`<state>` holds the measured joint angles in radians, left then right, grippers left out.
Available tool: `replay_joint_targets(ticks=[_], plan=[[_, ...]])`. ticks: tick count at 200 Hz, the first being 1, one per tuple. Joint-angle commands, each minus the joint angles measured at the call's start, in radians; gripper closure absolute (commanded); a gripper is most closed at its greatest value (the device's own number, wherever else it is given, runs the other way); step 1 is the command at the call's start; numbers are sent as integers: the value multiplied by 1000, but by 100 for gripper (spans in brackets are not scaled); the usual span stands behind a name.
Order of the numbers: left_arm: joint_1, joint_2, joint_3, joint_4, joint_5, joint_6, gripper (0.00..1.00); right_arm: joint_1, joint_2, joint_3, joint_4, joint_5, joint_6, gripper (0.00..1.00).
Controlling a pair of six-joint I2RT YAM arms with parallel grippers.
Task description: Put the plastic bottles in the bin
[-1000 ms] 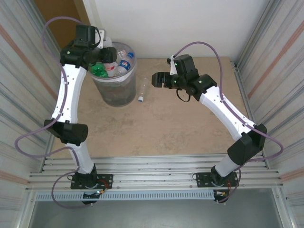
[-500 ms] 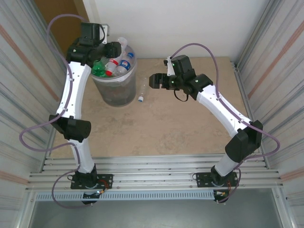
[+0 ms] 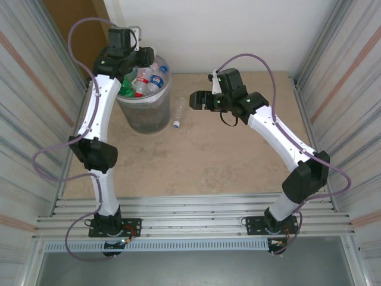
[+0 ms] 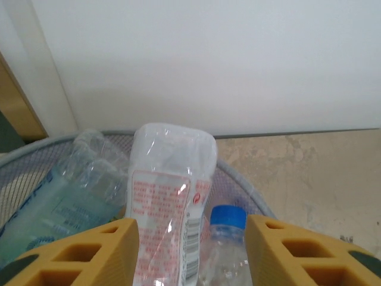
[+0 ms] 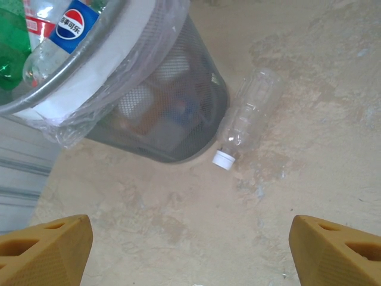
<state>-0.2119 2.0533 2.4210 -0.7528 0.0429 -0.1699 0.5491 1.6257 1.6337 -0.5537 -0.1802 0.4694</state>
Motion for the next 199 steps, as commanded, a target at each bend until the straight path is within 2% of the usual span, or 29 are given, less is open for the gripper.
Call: replay_joint_targets(ticks=[1,58,105,152,174,199], plan=[[-4,33,7,84,6,7,52,-3,1,-16,-15,5,26,16],[6,111,40,50,74,17,54,-7,5,-35,-25,15,29,16],[6,52,-53,22,92,20,53,-12,19,-38,-28,19,28,16],[3,-3,-51,42,124,-14,45,-15,37,-34,-23,34,17,15],[2,-31,-36,55,135,-32,36,-18,50,-26,-26,45,13,15],[-1,-80,-40,61,130,-36,31,-21,57,-24,-35,64,14,14]])
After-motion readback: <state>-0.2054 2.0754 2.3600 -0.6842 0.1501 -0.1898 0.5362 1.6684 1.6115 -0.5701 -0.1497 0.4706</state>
